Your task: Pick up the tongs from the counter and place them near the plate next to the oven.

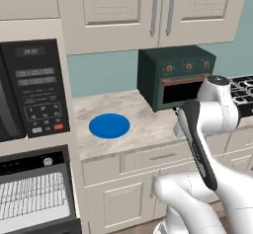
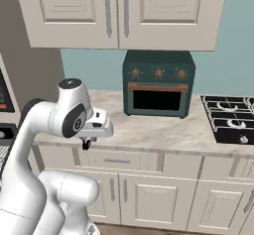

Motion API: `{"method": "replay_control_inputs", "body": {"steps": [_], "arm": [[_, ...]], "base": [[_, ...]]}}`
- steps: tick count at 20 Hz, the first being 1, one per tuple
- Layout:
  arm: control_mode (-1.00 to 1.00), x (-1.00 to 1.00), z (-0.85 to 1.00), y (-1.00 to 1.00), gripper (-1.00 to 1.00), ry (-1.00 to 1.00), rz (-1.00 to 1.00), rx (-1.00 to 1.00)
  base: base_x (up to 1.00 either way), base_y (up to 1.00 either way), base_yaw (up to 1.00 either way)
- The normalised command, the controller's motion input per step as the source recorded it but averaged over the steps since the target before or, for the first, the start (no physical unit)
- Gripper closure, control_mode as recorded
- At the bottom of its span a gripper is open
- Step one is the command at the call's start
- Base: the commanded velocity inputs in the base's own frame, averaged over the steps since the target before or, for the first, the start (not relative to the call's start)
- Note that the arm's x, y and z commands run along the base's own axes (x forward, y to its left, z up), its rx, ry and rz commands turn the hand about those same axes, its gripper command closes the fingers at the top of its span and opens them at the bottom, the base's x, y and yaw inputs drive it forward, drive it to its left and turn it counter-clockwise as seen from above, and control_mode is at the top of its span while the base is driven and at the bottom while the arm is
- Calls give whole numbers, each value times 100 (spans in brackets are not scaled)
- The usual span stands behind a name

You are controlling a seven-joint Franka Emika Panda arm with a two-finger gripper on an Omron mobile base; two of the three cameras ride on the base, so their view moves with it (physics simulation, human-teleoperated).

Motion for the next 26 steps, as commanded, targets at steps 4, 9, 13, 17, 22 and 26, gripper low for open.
{"method": "replay_control_inputs", "body": {"steps": [4,9,13,17,22,26], "arm": [[100,0,0,0,100,0,0,0],[100,0,0,0,100,0,0,0],[100,0,0,0,100,0,0,0],[-100,38,0,-17,100,-14,14,8],[-100,46,-9,-18,100,-5,2,3],[-100,42,-25,0,100,3,-5,-1]], "base": [[45,0,34],[59,-8,24],[39,-5,21],[0,0,0],[0,0,0],[0,0,0]]}}
